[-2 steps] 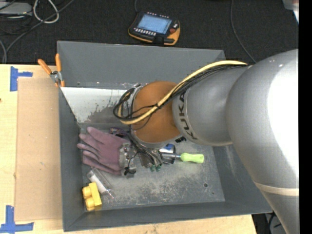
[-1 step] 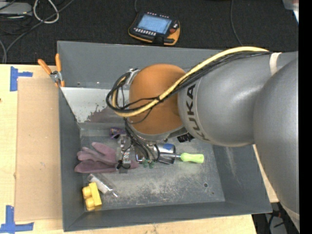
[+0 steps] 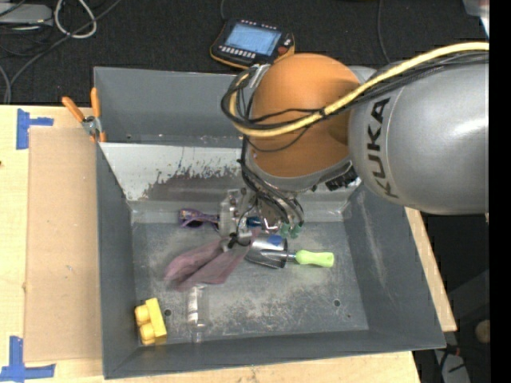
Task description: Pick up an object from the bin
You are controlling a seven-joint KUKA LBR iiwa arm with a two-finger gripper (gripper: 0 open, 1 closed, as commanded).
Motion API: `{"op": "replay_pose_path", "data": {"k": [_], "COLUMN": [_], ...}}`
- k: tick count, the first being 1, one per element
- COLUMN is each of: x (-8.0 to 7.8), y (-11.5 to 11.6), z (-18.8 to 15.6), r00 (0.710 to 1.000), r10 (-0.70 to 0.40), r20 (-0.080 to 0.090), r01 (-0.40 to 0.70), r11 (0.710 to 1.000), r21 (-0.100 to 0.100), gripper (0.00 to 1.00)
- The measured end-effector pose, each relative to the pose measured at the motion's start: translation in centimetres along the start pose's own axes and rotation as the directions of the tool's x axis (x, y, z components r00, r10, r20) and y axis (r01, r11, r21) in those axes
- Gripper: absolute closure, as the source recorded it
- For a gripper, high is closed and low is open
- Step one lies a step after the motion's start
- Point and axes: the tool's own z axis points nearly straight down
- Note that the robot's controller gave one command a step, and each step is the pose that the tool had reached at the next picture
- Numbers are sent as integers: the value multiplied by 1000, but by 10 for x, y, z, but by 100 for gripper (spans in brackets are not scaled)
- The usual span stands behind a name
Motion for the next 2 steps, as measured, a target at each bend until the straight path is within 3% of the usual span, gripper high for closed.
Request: {"op": "replay_pose_path", "data": {"k": [1,2], "x": [7,10], "y": [8,-2], "z": [-11,-69], "r00": [1000,945], "r10": [13,-327], "r20": [-16,-9], "r01": [-13,327], "r11": [1000,945], "r21": [3,-2], "gripper": [100,100]}}
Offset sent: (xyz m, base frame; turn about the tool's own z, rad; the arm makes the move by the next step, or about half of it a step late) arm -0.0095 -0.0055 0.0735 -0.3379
